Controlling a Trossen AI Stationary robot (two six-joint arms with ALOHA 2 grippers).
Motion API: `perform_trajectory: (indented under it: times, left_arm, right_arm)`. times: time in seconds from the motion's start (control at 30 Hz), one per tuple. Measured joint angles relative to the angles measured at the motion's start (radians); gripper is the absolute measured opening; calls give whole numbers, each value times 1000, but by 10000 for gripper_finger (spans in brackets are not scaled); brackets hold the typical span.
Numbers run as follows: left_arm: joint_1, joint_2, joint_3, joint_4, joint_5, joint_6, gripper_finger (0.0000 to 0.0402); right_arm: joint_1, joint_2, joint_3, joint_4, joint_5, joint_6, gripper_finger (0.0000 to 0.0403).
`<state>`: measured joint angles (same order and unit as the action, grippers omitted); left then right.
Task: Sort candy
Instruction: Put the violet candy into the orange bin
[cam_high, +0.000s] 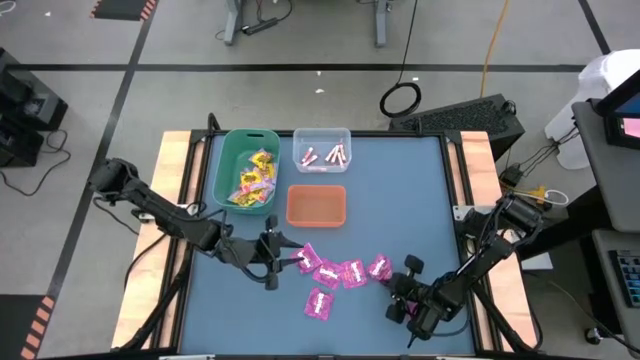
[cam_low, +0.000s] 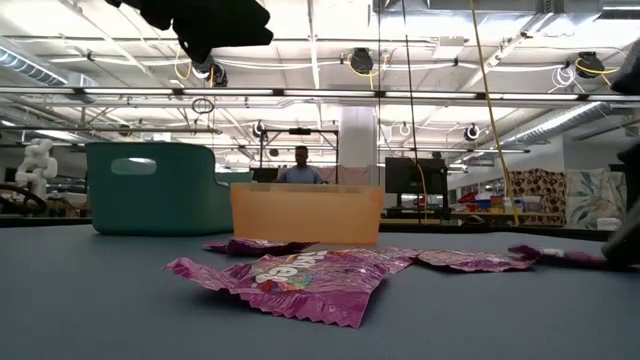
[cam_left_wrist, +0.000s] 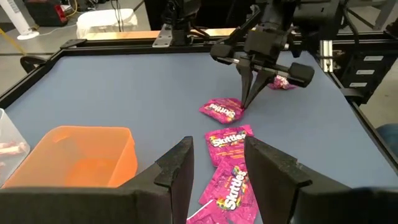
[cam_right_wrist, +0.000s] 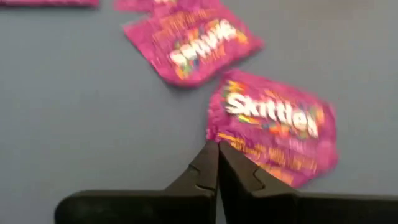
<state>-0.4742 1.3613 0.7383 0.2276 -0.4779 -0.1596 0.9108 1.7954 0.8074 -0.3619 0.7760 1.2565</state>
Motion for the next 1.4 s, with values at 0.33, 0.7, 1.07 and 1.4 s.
perform_trajectory:
  times: [0.33, 0.7, 1.07, 1.4]
  left_arm:
    - [-1, 0, 0, 6, 1, 1, 148]
    - [0, 0, 0, 19, 4, 21, 148]
    - [3, 0, 0, 66, 3, 170, 148]
    - [3, -1, 0, 81, 2, 248, 148]
  right_arm:
    - [-17, -90, 47, -29, 58, -132, 0]
    - [-97, -292, 58, -24, 158, -461, 0]
    - [-164, -500, 59, 143, 422, -775, 0]
    - [-197, -651, 59, 172, 374, -706, 0]
